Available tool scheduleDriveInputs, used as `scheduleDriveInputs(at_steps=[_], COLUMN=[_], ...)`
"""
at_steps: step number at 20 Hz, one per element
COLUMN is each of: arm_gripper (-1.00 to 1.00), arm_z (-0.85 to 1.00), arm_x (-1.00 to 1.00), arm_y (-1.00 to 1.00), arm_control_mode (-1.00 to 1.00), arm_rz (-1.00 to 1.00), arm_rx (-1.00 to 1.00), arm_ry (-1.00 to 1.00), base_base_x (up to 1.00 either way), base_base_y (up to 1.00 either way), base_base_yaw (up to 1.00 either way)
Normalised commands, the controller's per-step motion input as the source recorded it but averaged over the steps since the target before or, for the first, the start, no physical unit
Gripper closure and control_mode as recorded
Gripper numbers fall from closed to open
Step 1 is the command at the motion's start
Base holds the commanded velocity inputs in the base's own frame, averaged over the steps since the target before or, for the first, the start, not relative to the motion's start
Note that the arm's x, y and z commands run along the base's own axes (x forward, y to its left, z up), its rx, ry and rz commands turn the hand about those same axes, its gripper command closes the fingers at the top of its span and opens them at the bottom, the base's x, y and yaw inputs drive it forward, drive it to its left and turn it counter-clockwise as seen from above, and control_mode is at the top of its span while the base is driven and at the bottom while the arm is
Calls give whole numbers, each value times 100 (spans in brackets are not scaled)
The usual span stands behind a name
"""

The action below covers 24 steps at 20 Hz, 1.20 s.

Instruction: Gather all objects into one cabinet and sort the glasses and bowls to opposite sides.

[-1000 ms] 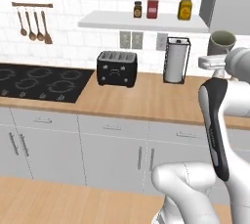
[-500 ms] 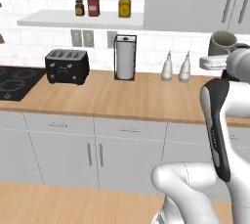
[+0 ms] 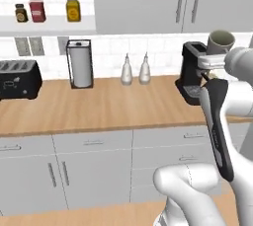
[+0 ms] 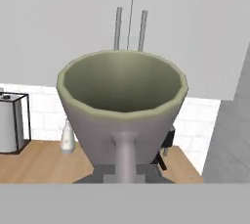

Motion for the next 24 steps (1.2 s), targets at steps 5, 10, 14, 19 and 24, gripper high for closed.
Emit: scheduleDriveInputs(at_steps=[5, 10, 14, 19, 24], arm_gripper=[100, 100, 100, 100, 100], arm_z=[0, 0, 0, 0, 0], arm_x=[0, 0, 0, 0, 0], arm_y=[0, 0, 0, 0, 0], arm_control_mode=[100, 100, 100, 100, 100], arm_rz=[0, 0, 0, 0, 0], arm_rx=[0, 0, 0, 0, 0], arm_ry=[0, 0, 0, 0, 0], base_base_x=[6, 0, 0, -1, -37], base_base_y=[-40, -47, -56, -56, -41], base_base_yaw=[-65, -58, -54, -53, -52])
